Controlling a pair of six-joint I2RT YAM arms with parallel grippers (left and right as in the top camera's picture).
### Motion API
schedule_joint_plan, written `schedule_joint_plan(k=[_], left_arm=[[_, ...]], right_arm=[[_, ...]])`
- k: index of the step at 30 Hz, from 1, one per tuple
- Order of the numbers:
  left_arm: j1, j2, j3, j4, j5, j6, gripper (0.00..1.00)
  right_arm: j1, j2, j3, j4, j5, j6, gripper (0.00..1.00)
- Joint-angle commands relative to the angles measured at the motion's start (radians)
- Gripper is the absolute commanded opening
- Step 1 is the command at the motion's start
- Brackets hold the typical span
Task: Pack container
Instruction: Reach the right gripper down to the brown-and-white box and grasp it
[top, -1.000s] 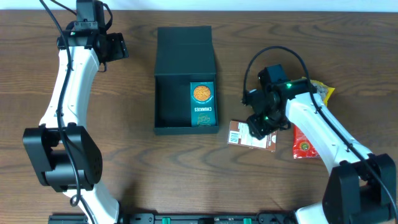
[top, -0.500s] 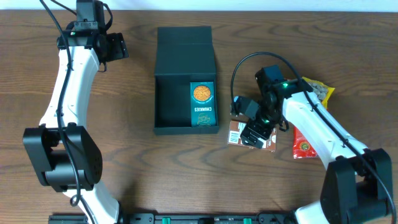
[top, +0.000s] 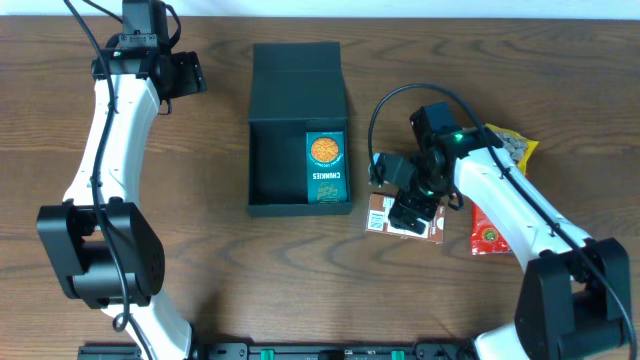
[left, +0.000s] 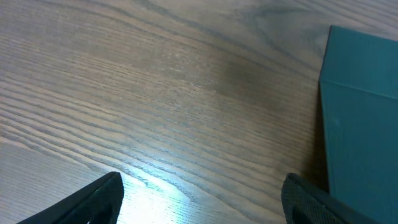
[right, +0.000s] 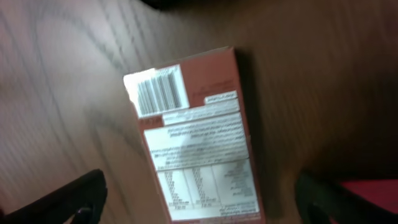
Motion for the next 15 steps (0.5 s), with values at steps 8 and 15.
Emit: schedule_joint_plan(k=[8,15], left_arm=[[0.004,-0.006,0.013,0.002,-0.003,0.045,0.82],[0.004,-0.006,0.013,0.003,-0.003,0.053,0.82]], right_arm=[[0.008,0.094,-0.001,-0.037,0.093,-0.144,0.90],[0.008,0.142,-0.001,-0.049,0.056,-0.176,0.92]])
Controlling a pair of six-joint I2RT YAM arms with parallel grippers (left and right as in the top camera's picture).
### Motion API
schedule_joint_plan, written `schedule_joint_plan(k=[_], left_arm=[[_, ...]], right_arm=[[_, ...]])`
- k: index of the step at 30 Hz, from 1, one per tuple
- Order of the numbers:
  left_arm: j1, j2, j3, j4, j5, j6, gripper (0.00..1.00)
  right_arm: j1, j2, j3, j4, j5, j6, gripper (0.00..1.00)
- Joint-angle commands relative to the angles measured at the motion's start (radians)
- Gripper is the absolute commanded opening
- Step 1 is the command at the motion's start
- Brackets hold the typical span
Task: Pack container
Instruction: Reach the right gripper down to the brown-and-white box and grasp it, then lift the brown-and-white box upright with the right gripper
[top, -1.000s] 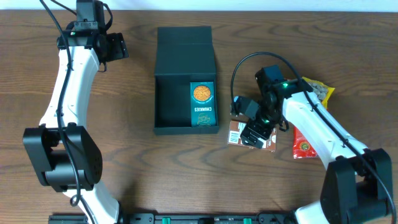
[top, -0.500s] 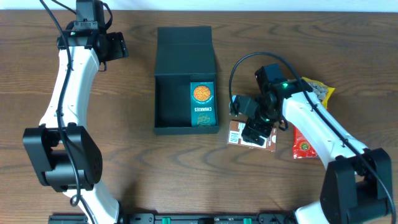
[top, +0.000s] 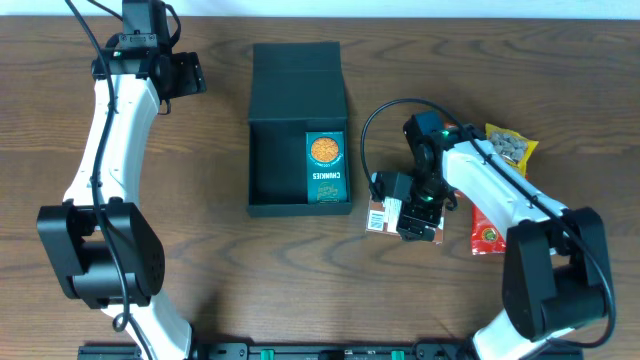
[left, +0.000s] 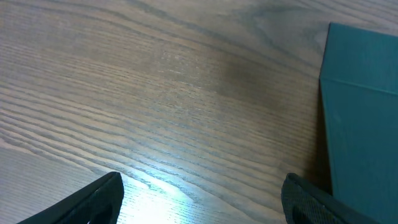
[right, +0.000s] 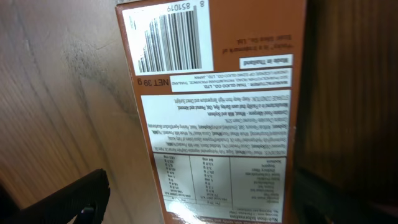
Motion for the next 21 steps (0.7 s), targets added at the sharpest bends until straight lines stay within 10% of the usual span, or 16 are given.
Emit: schedule_joint_plan(k=[1,21], left_arm=[[0.004,-0.006,0.013,0.000,-0.003,0.022,0.82],[0.004,-0.006,0.013,0.001,-0.003,0.034,0.82]], right_arm=[[0.008,0.033,-0.001,0.003,-0.024,-0.042,0.93],[0.008,0.068,-0.001,0.086,-0.013,-0.041,0.93]])
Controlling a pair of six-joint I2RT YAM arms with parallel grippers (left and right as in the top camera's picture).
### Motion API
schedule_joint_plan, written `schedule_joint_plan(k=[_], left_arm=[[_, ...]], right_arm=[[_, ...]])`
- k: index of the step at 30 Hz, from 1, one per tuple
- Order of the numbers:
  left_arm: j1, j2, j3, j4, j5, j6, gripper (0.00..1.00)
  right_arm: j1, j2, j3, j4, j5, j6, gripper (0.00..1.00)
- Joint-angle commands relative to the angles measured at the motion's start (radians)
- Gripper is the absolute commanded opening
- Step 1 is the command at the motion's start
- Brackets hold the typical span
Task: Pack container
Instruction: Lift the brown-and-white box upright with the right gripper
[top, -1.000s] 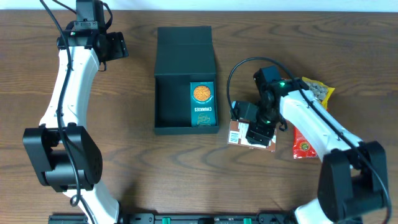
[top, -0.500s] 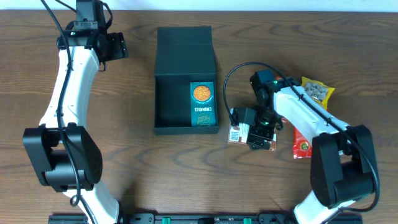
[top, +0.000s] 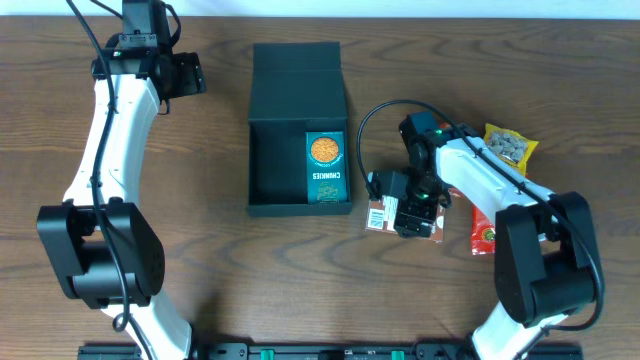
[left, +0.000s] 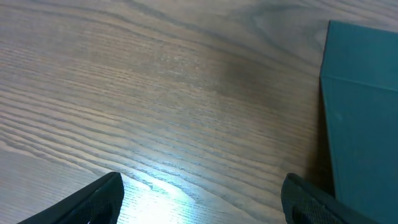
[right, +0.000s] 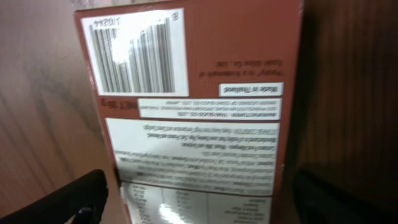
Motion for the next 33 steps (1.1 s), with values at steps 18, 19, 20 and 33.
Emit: schedule_joint_plan(k=[18,19,20,33], left_arm=[[0.004,-0.006,0.013,0.003,-0.003,0.021,0.82],[0.004,-0.006,0.013,0.003,-0.003,0.021,0.82],[0.004,-0.006,0.013,0.003,-0.003,0.021,0.83],[0.004,-0.006,0.013,0.005,-0.003,0.022,0.82]], right_arm=[[0.010,0.040,-0.005,-0.016,-0.046,-0.011,0.89],[0.011,0.041,-0.005,-0.015,-0.046,-0.011,0.89],[0.013,0.042,-0.005,-0.016,-0.046,-0.011,0.89],[0.068,0.042,-0.005,-0.007,-0.039,-0.010,0.86]])
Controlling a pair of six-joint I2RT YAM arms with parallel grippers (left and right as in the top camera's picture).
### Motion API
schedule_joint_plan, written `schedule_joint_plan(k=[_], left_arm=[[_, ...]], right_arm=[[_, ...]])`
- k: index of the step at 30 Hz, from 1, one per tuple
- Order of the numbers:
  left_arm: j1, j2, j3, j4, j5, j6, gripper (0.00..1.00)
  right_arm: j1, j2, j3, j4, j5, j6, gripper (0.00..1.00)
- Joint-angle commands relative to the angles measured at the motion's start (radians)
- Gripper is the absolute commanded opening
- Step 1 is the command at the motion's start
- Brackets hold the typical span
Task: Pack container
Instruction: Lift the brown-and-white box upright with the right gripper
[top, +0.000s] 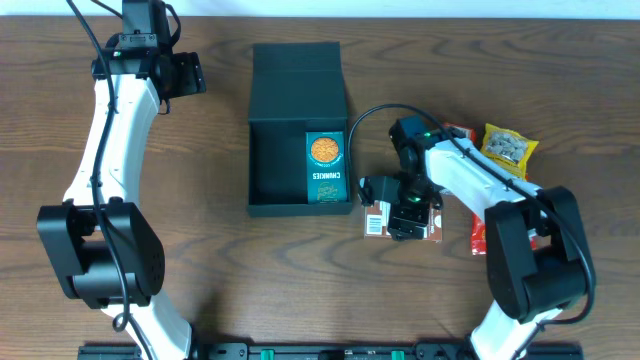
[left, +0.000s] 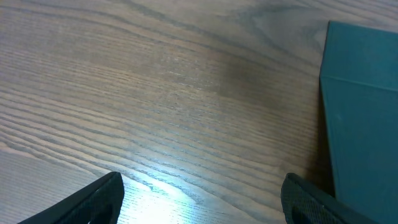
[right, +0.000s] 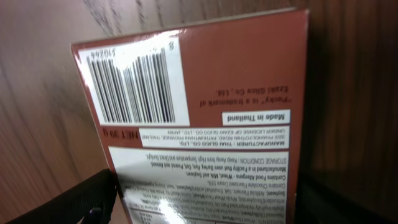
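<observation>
The dark open container (top: 250, 160) lies on the table with its lid (top: 297, 70) folded back; a teal snack packet (top: 325, 168) lies inside against the right wall. To its right a brown snack box (top: 374, 222) lies flat, label and barcode up (right: 205, 118). My right gripper (top: 400, 205) is low over it, open, its fingers (right: 87, 199) straddling the box close to its long edges. At the far left my left gripper (top: 188, 75) hangs open over bare wood (left: 202, 193), beside the container's lid (left: 364, 112).
A red packet (top: 480, 236) and a yellow packet (top: 508, 148) lie right of the brown box, partly under my right arm. The right arm's black cable loops toward the container's right wall. The wooden table's far edge runs along the top.
My right gripper sits a little lower and slightly further left on the brown box, which now fills more of the wrist view. The left arm has not moved.
My right gripper first hovered open above the brown box, which looked small and tilted. It was then lower, the box filling the view, then squared up with it. Now its fingers flank the box. The container, the teal packet and the left arm stayed put.
</observation>
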Motion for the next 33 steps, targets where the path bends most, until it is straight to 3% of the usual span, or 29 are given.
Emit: schedule_joint_plan(k=[1,6,15,28,33], left_arm=[[0.004,-0.006,0.013,0.002,-0.003,0.018,0.82],[0.004,-0.006,0.013,0.004,-0.003,0.025,0.82],[0.004,-0.006,0.013,0.010,-0.003,0.025,0.82],[0.004,-0.006,0.013,0.015,-0.007,0.033,0.82],[0.004,-0.006,0.013,0.015,-0.007,0.032,0.82]], right_arm=[[0.022,0.011,-0.005,0.003,-0.015,-0.010,0.86],[0.025,0.011,-0.005,0.015,-0.014,-0.010,0.84],[0.025,0.011,-0.005,0.027,0.004,0.040,0.93],[0.025,0.011,-0.005,0.124,0.049,0.054,0.86],[0.025,0.011,-0.005,0.137,0.049,0.054,0.77]])
